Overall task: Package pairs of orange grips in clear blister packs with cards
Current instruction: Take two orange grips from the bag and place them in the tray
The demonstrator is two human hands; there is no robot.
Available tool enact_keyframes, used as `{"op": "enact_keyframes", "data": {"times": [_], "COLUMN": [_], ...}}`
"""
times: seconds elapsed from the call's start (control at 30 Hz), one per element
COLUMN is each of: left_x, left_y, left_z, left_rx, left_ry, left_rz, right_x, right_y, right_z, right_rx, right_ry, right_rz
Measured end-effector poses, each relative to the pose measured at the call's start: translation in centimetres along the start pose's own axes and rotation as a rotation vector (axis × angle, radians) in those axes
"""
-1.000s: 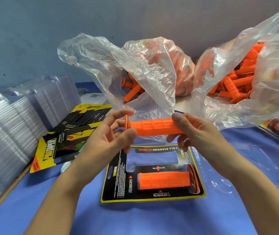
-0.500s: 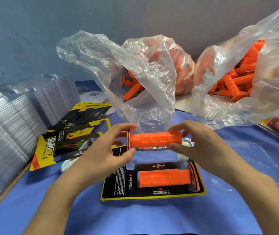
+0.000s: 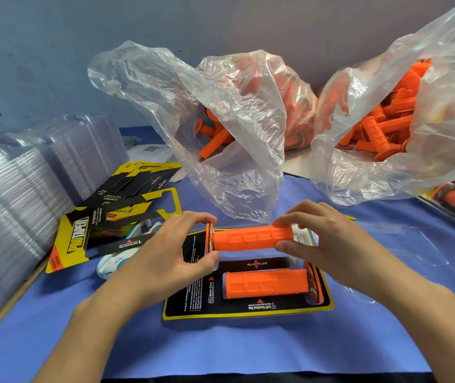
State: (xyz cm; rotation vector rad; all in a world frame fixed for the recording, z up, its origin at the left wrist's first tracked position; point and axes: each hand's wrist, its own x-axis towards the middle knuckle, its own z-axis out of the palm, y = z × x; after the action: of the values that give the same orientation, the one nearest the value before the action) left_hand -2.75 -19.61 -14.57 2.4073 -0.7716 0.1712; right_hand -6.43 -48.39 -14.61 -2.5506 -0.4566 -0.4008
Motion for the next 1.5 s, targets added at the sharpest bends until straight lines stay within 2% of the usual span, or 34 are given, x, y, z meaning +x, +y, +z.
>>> {"op": "enact_keyframes", "data": {"times": [1.17,1.5], "left_x": [0.4,0.4], "left_y": [-1.3,-1.7], "left_z": [1.3,1.7], "left_rx": [0.165,0.14], "left_ry": [-0.029,-0.047], "left_rz": [0.047,0.022], "right_x": [0.9,1.1], "right_y": [0.9,1.0], "right_z": [0.3,0.5], "right_rx": [0.007,-0.011], "right_ry": [-0.133,-0.177], "right_rz": [0.058,0.096]}}
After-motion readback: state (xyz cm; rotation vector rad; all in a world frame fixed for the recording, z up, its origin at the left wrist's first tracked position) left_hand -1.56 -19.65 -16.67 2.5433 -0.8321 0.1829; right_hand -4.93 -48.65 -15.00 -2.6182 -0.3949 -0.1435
